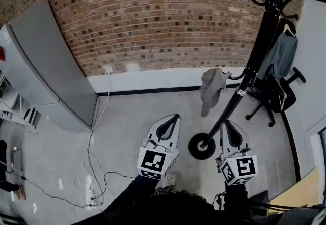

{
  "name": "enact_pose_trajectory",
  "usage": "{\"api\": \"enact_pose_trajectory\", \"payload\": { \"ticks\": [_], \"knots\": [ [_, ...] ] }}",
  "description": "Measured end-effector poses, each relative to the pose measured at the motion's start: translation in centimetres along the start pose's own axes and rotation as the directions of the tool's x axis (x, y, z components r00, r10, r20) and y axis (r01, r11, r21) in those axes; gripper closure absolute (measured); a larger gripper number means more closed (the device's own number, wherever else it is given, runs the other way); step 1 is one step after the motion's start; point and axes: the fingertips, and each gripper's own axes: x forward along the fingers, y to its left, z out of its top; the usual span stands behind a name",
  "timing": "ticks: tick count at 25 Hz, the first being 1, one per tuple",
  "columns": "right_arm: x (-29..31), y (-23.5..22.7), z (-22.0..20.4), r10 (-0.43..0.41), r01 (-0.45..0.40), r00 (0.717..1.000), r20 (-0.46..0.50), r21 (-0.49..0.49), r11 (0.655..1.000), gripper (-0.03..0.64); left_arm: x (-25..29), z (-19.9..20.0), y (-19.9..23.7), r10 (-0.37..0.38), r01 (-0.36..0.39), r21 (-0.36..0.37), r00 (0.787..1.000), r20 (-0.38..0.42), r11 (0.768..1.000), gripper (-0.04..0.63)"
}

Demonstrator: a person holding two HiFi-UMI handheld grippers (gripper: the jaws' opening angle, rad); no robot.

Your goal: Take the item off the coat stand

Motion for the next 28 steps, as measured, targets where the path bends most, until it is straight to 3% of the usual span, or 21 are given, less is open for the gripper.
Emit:
{"api": "enact_pose_trajectory", "payload": {
  "ticks": [11,21,28],
  "knots": [
    [6.8,-1.4,-0.1,-0.077,0.077,0.997,-0.013,-0.008,0.997,0.604,6.3,-0.3,5.6,-0.069,0.07,-0.019,0.997,0.015,0.997,0.589],
    [8.3,-2.8,-1.6,-0.126,0.126,0.991,-0.042,0.003,0.992,0.604,10.0,-1.8,6.1,-0.13,0.129,-0.037,0.992,-0.001,0.991,0.589],
    [9.2,-4.8,-2.1,-0.117,0.118,0.992,-0.052,0.018,0.993,0.604,11.8,-1.8,5.7,-0.118,0.118,-0.033,0.993,-0.011,0.992,0.589]
  ]
}}
